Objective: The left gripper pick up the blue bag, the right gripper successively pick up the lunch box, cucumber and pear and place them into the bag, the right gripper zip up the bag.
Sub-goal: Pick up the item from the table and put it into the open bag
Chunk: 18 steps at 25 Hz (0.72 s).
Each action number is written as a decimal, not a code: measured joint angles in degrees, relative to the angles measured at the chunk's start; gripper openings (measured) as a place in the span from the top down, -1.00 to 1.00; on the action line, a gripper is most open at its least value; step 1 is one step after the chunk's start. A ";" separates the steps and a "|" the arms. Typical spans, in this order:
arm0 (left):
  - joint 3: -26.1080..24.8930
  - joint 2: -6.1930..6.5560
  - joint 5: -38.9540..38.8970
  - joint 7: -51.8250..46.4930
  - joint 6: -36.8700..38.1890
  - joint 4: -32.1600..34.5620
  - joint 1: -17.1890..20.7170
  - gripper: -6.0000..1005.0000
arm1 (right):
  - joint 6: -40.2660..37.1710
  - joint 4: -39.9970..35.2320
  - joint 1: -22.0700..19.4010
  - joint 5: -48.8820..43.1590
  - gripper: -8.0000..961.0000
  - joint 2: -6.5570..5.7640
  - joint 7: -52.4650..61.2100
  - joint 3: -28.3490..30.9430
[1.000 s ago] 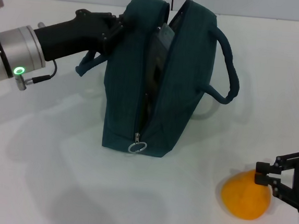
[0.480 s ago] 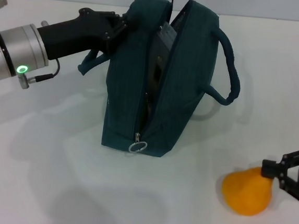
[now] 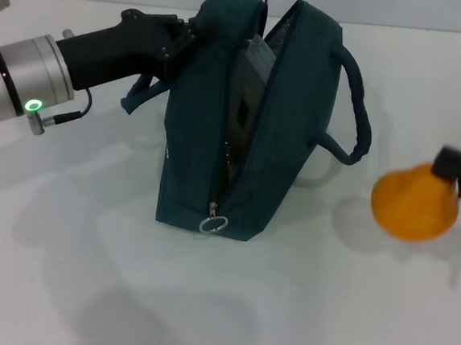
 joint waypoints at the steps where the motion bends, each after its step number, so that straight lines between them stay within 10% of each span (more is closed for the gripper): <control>1: 0.00 0.00 -0.01 0.00 0.01 0.00 0.00 0.81 | -0.33 0.09 0.41 1.07 0.89 0.24 0.04 0.00; 18: 1.87 -0.51 -0.09 -0.19 0.90 2.63 0.05 0.81 | 7.40 4.58 21.70 13.94 0.85 3.15 6.79 -3.02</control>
